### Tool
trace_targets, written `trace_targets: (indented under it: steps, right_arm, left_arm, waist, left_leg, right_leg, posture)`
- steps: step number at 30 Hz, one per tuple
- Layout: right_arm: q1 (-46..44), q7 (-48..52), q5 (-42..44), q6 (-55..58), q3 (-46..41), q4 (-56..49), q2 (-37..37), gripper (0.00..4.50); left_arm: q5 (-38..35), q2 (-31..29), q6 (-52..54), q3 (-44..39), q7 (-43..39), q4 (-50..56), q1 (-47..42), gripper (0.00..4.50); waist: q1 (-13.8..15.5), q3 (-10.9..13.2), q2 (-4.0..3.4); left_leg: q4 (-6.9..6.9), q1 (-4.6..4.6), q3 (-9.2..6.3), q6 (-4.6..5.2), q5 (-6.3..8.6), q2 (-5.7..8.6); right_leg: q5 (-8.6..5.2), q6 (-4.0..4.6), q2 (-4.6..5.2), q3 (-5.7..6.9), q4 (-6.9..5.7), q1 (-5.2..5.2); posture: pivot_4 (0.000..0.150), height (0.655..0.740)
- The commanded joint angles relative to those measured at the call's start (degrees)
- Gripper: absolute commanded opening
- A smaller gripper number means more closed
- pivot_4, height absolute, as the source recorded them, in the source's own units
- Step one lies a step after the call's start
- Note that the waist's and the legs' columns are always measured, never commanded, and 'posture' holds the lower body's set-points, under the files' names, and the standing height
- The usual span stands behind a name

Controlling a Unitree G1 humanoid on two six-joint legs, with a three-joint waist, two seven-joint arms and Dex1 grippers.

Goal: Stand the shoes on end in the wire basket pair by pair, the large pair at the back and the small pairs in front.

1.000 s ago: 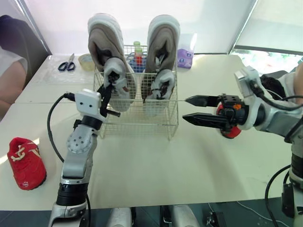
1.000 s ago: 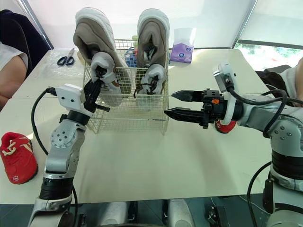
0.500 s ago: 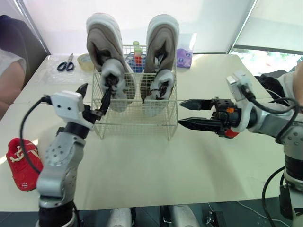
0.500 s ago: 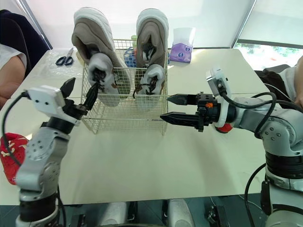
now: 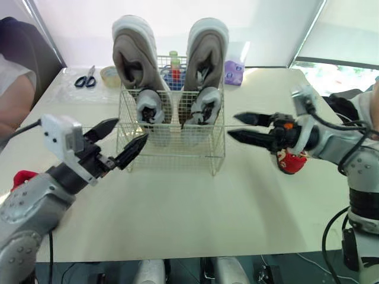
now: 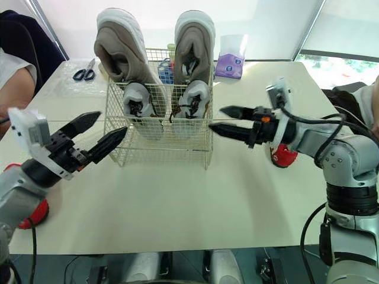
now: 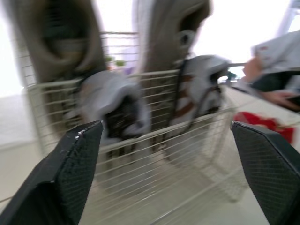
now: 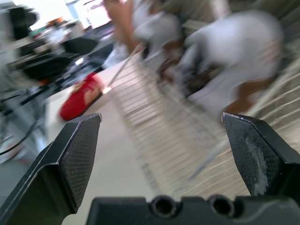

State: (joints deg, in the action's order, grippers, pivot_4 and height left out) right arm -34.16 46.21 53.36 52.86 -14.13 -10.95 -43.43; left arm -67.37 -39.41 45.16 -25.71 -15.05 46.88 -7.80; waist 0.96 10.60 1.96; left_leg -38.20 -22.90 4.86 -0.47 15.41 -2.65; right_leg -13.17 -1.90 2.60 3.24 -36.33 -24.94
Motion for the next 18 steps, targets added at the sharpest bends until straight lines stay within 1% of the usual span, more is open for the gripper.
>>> trace_targets:
  steps: [1, 2, 4, 7, 8, 10, 13, 16, 18]
  right_arm:
    - [2.1, -7.05, -4.25, -5.11, -7.36, -0.15, -0.28, 4.5]
    - [3.65, -9.23, -6.58, -6.43, -8.21, -0.66, -0.57, 4.5]
    - [7.81, -14.37, -10.34, -8.14, -10.13, -2.96, 0.04, 4.5]
    - [11.65, -28.97, -11.25, -7.06, -14.4, -10.17, 7.4, 4.5]
    - [13.1, -33.51, -11.89, -6.76, -15.08, -13.38, 10.15, 4.5]
    - [19.16, -39.47, -15.16, -8.15, -14.24, -19.95, 15.61, 4.5]
    - [26.62, -44.44, -18.11, -9.66, -13.29, -24.88, 21.45, 4.5]
    - [31.75, -46.16, -19.19, -10.3, -13.19, -27.31, 24.42, 4.5]
    - [34.75, -46.68, -20.41, -10.75, -12.88, -28.1, 25.23, 4.5]
  left_arm:
    - [-6.93, -0.93, 1.57, 8.14, 1.0, 1.8, -4.75, 4.46]
    - [-7.32, 0.0, 1.2, 10.35, 2.09, 1.71, -6.27, 4.46]
    - [-5.51, 3.84, -0.23, 14.51, 5.1, 0.34, -8.45, 4.46]
    - [-2.85, 7.86, -1.46, 19.32, 4.21, -0.95, -7.59, 4.46]
    - [-1.55, 8.36, -1.51, 21.04, 2.92, -1.02, -7.08, 4.46]
    - [0.82, 8.3, -1.74, 23.61, -0.13, -1.14, -6.23, 4.46]
    - [3.18, 8.06, -2.9, 25.01, -3.17, -1.82, -5.63, 4.46]
    - [5.68, 6.6, -3.23, 25.91, -6.59, -1.44, -4.15, 4.46]
    - [6.67, 5.42, -3.26, 26.29, -8.58, -0.93, -3.33, 4.46]
  waist:
    - [-0.14, 0.0, 0.0]
    - [-0.07, -0.01, 0.02]
    - [-0.06, -0.03, -0.02]
    - [-0.42, -0.07, -0.09]
    - [-0.56, -0.1, -0.17]
    - [-0.47, -0.15, -0.31]
    - [-0.25, -0.21, -0.43]
    - [-0.27, -0.31, -0.61]
    - [-0.35, -0.33, -0.64]
  left_leg:
    - [0.0, -0.05, 0.04, 0.04, 0.02, 0.01]
    - [0.0, -0.08, 0.03, 0.07, 0.04, 0.04]
    - [0.0, -0.17, 0.01, 0.1, 0.06, 0.06]
    - [0.02, -0.2, 0.0, 0.1, 0.05, 0.07]
    - [0.02, -0.17, 0.01, 0.08, 0.04, 0.04]
    - [0.08, -0.2, 0.01, 0.01, 0.0, -0.02]
    - [0.16, -0.24, -0.1, -0.09, -0.05, -0.07]
    - [0.1, -0.24, -0.05, -0.1, -0.06, -0.04]
    - [0.1, -0.22, -0.02, -0.08, -0.05, 0.01]
  right_leg:
    - [0.05, -0.08, 0.01, -0.02, 0.08, 0.0]
    - [0.1, -0.16, 0.02, -0.02, 0.11, -0.01]
    - [0.14, -0.24, 0.01, -0.02, 0.21, -0.01]
    - [0.18, -0.35, -0.01, -0.02, 0.2, -0.03]
    - [0.2, -0.37, -0.05, -0.05, 0.17, -0.05]
    - [0.19, -0.37, -0.14, -0.05, 0.08, -0.19]
    - [0.17, -0.35, -0.32, -0.02, 0.04, -0.28]
    - [0.18, -0.33, -0.3, -0.04, 0.04, -0.27]
    - [0.06, -0.17, -0.26, -0.07, 0.06, -0.25]
  posture:
    - [0.15, 0.74]
    - [0.15, 0.74]
    - [0.15, 0.74]
    - [0.15, 0.74]
    - [0.15, 0.74]
    - [0.15, 0.74]
    - [0.15, 0.74]
    - [0.15, 0.74]
    - [0.15, 0.74]
